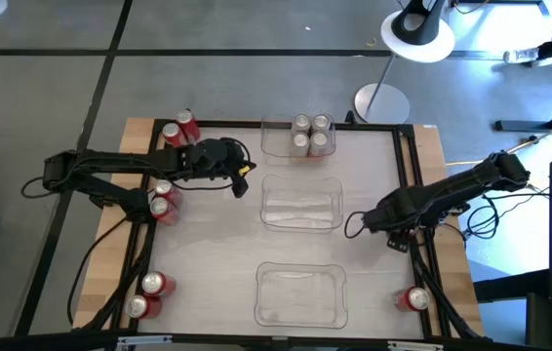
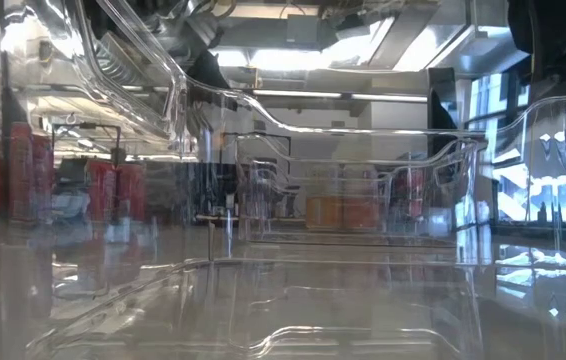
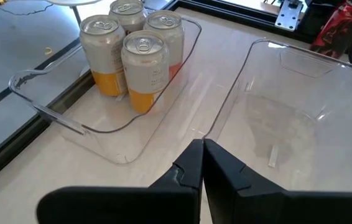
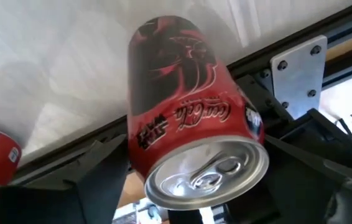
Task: Sort soda cans
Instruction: Put the middle right red black soda can into the middle transparent bin
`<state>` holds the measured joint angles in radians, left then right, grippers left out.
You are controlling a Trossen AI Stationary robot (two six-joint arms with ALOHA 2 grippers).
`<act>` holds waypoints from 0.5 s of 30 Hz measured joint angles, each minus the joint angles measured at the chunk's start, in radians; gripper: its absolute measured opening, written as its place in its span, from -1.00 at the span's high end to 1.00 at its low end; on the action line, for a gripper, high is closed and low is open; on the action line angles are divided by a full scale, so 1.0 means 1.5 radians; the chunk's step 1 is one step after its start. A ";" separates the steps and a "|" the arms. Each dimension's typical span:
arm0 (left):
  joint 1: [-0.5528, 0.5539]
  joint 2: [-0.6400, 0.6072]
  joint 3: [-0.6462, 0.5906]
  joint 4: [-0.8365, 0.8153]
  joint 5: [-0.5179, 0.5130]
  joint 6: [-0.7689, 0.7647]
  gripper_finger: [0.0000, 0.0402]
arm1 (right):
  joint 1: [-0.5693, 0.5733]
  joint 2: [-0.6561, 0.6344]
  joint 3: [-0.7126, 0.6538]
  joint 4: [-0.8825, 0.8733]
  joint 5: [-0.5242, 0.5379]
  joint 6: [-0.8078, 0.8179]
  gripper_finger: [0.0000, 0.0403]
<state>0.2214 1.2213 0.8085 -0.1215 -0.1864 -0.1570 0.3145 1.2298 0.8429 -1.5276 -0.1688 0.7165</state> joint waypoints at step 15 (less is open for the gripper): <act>0.000 0.000 0.000 0.000 0.000 0.000 0.98 | 0.000 0.003 0.088 -0.023 0.018 -0.029 -0.35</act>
<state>0.2214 1.2213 0.8085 -0.1213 -0.1864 -0.1574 0.3145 1.2350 0.9753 -1.5618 -0.1415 0.6727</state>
